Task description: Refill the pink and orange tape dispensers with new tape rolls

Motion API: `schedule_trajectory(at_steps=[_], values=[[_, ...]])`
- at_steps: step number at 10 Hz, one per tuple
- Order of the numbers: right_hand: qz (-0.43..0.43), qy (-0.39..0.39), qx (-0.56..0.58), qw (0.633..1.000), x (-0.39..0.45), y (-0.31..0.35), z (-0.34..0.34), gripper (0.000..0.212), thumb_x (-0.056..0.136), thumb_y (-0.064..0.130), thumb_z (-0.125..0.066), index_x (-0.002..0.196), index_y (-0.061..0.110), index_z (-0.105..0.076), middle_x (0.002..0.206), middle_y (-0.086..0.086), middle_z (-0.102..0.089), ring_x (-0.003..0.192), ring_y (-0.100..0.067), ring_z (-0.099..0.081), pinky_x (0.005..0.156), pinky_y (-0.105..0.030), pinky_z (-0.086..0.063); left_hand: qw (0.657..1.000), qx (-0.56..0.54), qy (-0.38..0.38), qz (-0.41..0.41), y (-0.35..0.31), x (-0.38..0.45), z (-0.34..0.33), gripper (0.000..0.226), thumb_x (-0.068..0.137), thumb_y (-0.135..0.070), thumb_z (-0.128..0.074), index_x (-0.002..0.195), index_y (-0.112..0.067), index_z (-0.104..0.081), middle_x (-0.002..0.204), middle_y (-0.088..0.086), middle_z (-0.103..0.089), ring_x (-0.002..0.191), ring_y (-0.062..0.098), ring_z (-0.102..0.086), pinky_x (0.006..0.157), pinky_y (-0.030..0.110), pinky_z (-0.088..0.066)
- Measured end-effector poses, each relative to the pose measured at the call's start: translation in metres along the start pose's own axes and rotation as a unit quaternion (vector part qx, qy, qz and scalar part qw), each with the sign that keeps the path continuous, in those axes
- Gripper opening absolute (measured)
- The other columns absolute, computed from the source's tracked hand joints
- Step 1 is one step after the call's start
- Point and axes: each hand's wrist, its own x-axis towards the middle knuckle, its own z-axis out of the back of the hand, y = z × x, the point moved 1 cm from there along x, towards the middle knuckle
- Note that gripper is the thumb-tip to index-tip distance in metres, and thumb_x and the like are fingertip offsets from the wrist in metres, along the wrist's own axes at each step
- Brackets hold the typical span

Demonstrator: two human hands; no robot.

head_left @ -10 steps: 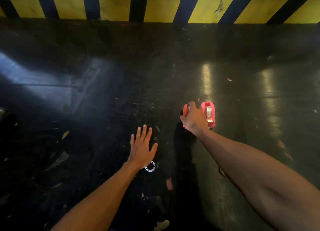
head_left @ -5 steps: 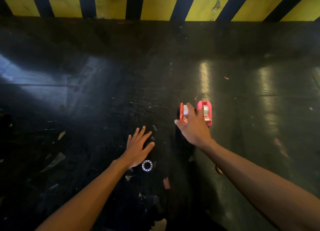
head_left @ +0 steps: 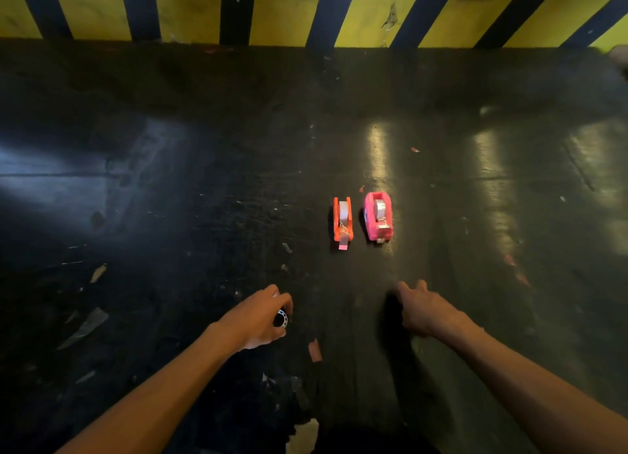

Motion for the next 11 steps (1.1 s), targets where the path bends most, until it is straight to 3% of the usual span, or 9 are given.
schedule_trajectory(at_steps=[1, 2, 4, 6, 8, 10, 11], values=[[0.045, 0.016, 0.037, 0.998, 0.004, 0.026, 0.004, 0.042, 0.088, 0.021, -0.063, 0.127, 0.023, -0.048, 0.129, -0.012, -0.046, 0.110, -0.033, -0.061, 0.093, -0.043, -0.054, 0.999, -0.021, -0.032, 0.004, 0.003, 0.008, 0.008, 0.041, 0.090, -0.030, -0.072, 0.128, -0.029, -0.055, 0.132, -0.004, -0.050, 0.114, 0.011, -0.054, 0.097, 0.032, -0.052], [0.091, 0.007, 0.093, 0.991, 0.015, 0.061, 0.014, 0.032, 0.088, 0.026, -0.064, 0.118, 0.027, -0.053, 0.124, -0.008, -0.046, 0.105, -0.027, -0.061, 0.093, -0.042, -0.054, 0.991, -0.060, -0.114, 0.025, 0.010, 0.022, 0.025, 0.035, 0.090, -0.026, -0.072, 0.122, -0.026, -0.059, 0.127, -0.003, -0.052, 0.113, 0.015, -0.056, 0.097, 0.033, -0.052], [0.160, -0.048, 0.171, 0.971, 0.050, 0.130, 0.043, 0.049, 0.088, 0.012, -0.066, 0.131, 0.025, -0.048, 0.137, -0.009, -0.038, 0.112, -0.028, -0.059, 0.093, -0.038, -0.053, 0.963, -0.103, -0.229, 0.102, 0.026, 0.061, 0.063, 0.043, 0.091, -0.017, -0.072, 0.132, -0.019, -0.059, 0.134, 0.007, -0.051, 0.121, 0.022, -0.056, 0.106, 0.037, -0.050], [0.136, -0.113, 0.208, 0.962, 0.087, 0.162, 0.078, 0.059, 0.087, 0.008, -0.067, 0.138, 0.026, -0.045, 0.141, -0.009, -0.036, 0.117, -0.031, -0.056, 0.096, -0.050, -0.052, 0.958, -0.097, -0.237, 0.127, 0.029, 0.093, 0.090, 0.054, 0.091, -0.017, -0.073, 0.141, -0.019, -0.052, 0.141, 0.010, -0.051, 0.129, 0.026, -0.054, 0.109, 0.040, -0.049], [0.110, -0.090, 0.170, 0.975, 0.103, 0.165, 0.095, 0.059, 0.090, -0.002, -0.057, 0.144, 0.014, -0.042, 0.152, -0.017, -0.027, 0.124, -0.033, -0.053, 0.099, -0.039, -0.047, 0.958, -0.086, -0.236, 0.140, 0.028, 0.106, 0.094, 0.050, 0.090, -0.019, -0.074, 0.137, -0.019, -0.054, 0.140, 0.008, -0.052, 0.128, 0.024, -0.054, 0.108, 0.039, -0.049], [0.095, -0.063, 0.193, 0.975, 0.092, 0.162, 0.092, 0.081, 0.089, 0.002, -0.060, 0.155, 0.018, -0.016, 0.155, -0.020, -0.023, 0.134, -0.038, -0.044, 0.105, -0.042, -0.044, 0.941, -0.168, -0.241, 0.167, 0.018, 0.096, 0.096, 0.077, 0.089, -0.014, -0.075, 0.153, -0.020, -0.034, 0.154, 0.014, -0.037, 0.138, 0.030, -0.048, 0.114, 0.043, -0.044], [0.106, -0.061, 0.229, 0.966, 0.068, 0.152, 0.070, 0.086, 0.090, 0.010, -0.060, 0.157, 0.017, -0.007, 0.156, -0.022, -0.019, 0.142, -0.038, -0.032, 0.113, -0.045, -0.035, 0.911, -0.245, -0.273, 0.188, 0.007, 0.082, 0.086, 0.087, 0.090, -0.013, -0.073, 0.158, -0.020, -0.021, 0.157, 0.015, -0.028, 0.138, 0.030, -0.047, 0.114, 0.041, -0.042]])
